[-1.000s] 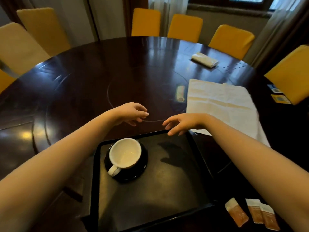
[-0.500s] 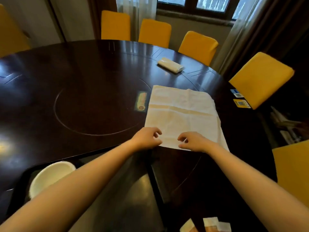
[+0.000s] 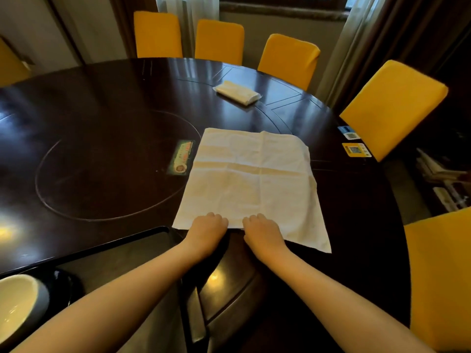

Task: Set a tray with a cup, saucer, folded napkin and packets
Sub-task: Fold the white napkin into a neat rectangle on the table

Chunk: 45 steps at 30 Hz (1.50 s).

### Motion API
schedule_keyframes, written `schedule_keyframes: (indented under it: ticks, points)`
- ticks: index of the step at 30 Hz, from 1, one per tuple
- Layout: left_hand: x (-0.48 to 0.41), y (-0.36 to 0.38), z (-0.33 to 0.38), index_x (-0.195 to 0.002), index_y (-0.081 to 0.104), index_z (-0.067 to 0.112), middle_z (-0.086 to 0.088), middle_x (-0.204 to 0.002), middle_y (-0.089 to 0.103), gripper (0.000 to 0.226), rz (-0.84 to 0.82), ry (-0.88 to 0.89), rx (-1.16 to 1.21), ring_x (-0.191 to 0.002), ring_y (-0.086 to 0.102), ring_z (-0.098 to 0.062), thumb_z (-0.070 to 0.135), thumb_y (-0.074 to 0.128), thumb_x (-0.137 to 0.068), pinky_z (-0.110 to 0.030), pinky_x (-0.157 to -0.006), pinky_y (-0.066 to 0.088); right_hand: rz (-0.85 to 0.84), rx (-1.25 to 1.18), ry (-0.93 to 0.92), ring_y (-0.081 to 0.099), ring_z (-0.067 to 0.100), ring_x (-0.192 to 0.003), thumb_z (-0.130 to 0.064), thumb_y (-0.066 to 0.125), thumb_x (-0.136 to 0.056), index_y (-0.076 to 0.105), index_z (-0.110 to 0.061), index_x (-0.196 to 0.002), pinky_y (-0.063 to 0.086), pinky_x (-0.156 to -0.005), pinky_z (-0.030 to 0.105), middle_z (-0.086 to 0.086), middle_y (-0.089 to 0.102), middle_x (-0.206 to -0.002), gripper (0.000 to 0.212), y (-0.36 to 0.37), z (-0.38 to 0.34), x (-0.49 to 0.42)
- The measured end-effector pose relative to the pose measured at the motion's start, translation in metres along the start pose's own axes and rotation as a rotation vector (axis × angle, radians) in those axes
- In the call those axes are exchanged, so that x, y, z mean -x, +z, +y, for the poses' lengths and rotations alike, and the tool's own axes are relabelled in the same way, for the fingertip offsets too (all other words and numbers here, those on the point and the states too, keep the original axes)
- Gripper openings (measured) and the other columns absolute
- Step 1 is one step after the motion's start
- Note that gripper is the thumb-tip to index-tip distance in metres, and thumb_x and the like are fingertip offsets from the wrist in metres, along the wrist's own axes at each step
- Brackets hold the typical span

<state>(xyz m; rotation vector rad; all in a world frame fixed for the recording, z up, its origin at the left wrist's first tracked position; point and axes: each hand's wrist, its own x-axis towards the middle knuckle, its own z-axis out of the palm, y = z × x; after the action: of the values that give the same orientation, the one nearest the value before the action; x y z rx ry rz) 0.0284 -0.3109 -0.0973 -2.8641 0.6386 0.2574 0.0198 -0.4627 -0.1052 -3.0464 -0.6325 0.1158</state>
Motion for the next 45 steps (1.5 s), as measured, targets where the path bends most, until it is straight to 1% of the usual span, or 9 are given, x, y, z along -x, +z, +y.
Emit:
schedule_keyframes:
  ticks: [3, 6, 13, 19, 23, 26, 30, 34, 45]
  points:
    - [-0.007, -0.001, -0.012, -0.104, 0.051, 0.007, -0.011, -0.105, 0.058, 0.018, 0.015, -0.032, -0.011, -0.097, 0.056, -0.03, 0.007, 0.042, -0.089, -0.035, -0.067, 0.04, 0.079, -0.16, 0.097, 0.038, 0.025, -0.065, -0.007, 0.042, -0.084, 0.041, -0.013, -0.08, 0.014, -0.044, 0.03, -0.002, 0.029, -0.059, 0.007, -0.001, 0.007, -0.002]
    - [-0.014, -0.002, -0.036, -0.104, 0.051, 0.009, -0.01, -0.105, 0.059, 0.017, 0.012, -0.045, -0.022, -0.095, 0.058, -0.029, 0.008, 0.042, -0.089, -0.036, -0.073, 0.045, 0.136, -0.252, 0.125, 0.038, 0.023, -0.063, -0.01, 0.043, -0.086, 0.046, -0.01, -0.082, 0.024, -0.047, 0.032, -0.002, 0.033, -0.061, 0.004, 0.002, 0.008, -0.003]
    - [-0.011, 0.002, -0.097, -0.102, 0.058, 0.02, 0.0, -0.102, 0.066, 0.015, -0.011, -0.021, -0.038, -0.096, 0.064, -0.019, 0.017, 0.049, -0.09, -0.03, -0.083, 0.048, 0.14, -0.338, -0.044, 0.051, 0.029, -0.093, -0.013, 0.043, -0.089, 0.059, -0.005, -0.095, 0.041, -0.075, 0.04, 0.013, 0.062, -0.096, 0.019, 0.013, -0.029, -0.018]
    - [0.0, -0.003, -0.139, -0.097, 0.061, 0.02, 0.003, -0.099, 0.064, 0.015, -0.152, -0.173, -0.001, -0.088, 0.063, -0.017, 0.016, 0.051, -0.086, -0.031, -0.081, 0.053, 0.002, -0.517, -0.146, 0.048, 0.028, -0.112, -0.023, 0.045, -0.094, 0.057, -0.014, -0.12, 0.039, -0.093, 0.04, 0.008, 0.06, -0.12, 0.03, 0.015, -0.061, -0.045]
    - [-0.03, -0.008, -0.13, -0.115, 0.06, 0.023, 0.001, -0.115, 0.064, 0.037, -0.131, -0.297, 0.208, -0.099, 0.061, -0.019, 0.012, 0.05, -0.082, -0.031, -0.085, 0.051, 0.08, -0.444, 0.018, 0.033, 0.023, -0.134, -0.027, 0.036, -0.098, 0.038, -0.016, -0.139, 0.025, -0.11, 0.036, 0.007, 0.041, -0.146, 0.043, 0.01, -0.027, -0.076]
    - [-0.073, 0.006, -0.098, -0.137, 0.041, 0.025, -0.002, -0.14, 0.05, 0.048, 0.232, -0.296, 0.388, -0.124, 0.05, -0.023, 0.016, 0.045, -0.09, -0.038, -0.1, 0.04, -0.024, -0.267, -0.101, 0.007, 0.019, -0.145, -0.032, 0.027, -0.1, 0.017, -0.017, -0.148, 0.004, -0.118, 0.039, 0.003, 0.014, -0.158, 0.052, 0.016, -0.012, -0.092]
    - [-0.119, 0.035, -0.085, -0.147, 0.002, 0.034, 0.005, -0.159, -0.001, 0.053, 0.049, -0.218, 0.348, -0.146, -0.004, -0.02, 0.045, 0.015, -0.097, -0.054, -0.113, -0.006, -0.098, -0.117, -0.298, -0.001, 0.017, -0.145, -0.043, 0.024, -0.098, 0.02, -0.019, -0.148, -0.005, -0.116, 0.042, 0.001, 0.013, -0.158, 0.056, 0.032, 0.002, -0.101]
    - [-0.123, 0.056, -0.108, -0.147, -0.001, 0.035, 0.008, -0.159, -0.007, 0.053, 0.085, -0.177, 0.273, -0.145, -0.009, -0.013, 0.048, 0.011, -0.097, -0.052, -0.113, -0.012, -0.063, -0.104, -0.354, -0.007, 0.012, -0.145, -0.051, 0.017, -0.096, 0.006, -0.031, -0.148, -0.007, -0.116, 0.04, -0.009, 0.001, -0.158, 0.057, 0.041, 0.025, -0.109]
    - [-0.113, 0.066, -0.137, -0.148, -0.001, 0.034, 0.009, -0.158, -0.005, 0.072, 0.161, -0.345, 0.293, -0.145, -0.007, -0.012, 0.069, 0.004, -0.085, -0.045, -0.118, -0.007, 0.01, -0.151, 0.285, -0.002, 0.018, -0.146, -0.043, 0.02, -0.098, 0.008, -0.027, -0.148, -0.002, -0.116, 0.043, -0.005, 0.001, -0.159, 0.055, 0.037, 0.187, -0.177]
